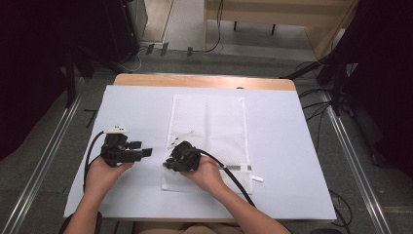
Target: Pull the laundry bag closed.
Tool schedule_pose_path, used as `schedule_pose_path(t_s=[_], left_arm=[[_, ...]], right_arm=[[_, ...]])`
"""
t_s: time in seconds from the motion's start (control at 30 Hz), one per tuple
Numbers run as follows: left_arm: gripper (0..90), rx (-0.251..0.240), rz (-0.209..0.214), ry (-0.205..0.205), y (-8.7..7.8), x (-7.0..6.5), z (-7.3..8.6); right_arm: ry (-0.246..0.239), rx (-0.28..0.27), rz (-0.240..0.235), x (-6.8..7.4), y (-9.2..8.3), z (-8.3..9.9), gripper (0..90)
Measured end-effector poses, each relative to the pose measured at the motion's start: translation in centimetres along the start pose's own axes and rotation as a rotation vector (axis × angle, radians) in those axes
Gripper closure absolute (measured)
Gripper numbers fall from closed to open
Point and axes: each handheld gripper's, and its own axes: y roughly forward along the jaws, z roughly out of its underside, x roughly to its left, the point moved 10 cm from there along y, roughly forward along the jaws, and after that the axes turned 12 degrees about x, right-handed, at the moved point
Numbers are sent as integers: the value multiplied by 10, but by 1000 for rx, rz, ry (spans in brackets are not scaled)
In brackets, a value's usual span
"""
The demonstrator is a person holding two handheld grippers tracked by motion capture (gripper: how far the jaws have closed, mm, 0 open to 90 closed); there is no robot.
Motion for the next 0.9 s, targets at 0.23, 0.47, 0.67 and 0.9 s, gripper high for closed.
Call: schedule_pose_path(t_s=[0.23,0.47,0.67,0.9], left_arm=[[394,0,-1,2,0,0,0],[394,1,-1,3,0,0,0],[395,1,0,1,0,1,0],[395,-1,0,0,-1,1,0]], right_arm=[[-17,-7,20,3,2,0,830],[30,-16,-34,-2,1,-4,805],[26,-7,-28,1,3,-4,826],[-3,34,-19,7,0,2,826]])
